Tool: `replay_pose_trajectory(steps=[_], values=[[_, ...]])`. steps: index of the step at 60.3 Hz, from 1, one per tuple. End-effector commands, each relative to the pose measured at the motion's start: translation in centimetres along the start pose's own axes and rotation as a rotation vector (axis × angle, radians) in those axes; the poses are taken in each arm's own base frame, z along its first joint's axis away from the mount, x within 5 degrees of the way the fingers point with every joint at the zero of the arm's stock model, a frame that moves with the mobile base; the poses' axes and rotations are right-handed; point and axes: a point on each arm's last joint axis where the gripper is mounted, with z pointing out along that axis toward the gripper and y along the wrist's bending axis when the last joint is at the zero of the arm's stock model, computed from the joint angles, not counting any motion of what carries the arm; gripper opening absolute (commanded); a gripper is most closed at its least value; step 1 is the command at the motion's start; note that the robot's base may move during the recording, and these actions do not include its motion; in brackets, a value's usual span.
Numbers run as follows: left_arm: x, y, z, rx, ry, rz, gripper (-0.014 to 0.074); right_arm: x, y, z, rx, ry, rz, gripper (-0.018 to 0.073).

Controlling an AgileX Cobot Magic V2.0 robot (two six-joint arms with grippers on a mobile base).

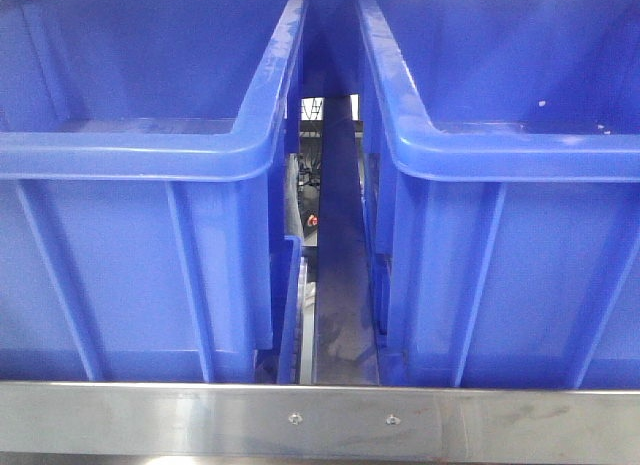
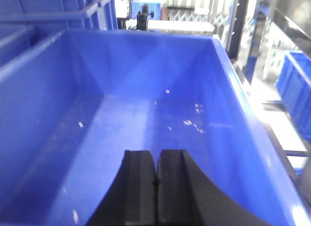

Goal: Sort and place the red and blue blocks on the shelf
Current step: 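Open both grippers to drop each cube into its blue bin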

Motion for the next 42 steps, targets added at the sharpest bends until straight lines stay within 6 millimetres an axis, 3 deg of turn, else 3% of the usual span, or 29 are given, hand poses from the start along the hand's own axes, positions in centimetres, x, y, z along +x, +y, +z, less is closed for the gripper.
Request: replay_pose_trajectory(steps=[1,15,42], values=[[-1.8,0.0,-0.1,-0.001,-0.11,-0.004,0.0124,-0.7,-0.1,-0.6,0.009,-0.151,-0.023,0.0053],[-1.8,0.0,-0.1,-0.001,-0.11,-0.004,0.0124,2.5,-0.1,-0.7,0.012,-0.207,-0.019,0.0053],[-1.7,0.0,-0.1,-0.001,-0.108,-0.004,0.0124,2.5,-0.1,-0.7,0.012,-0.206,0.006,0.0053]])
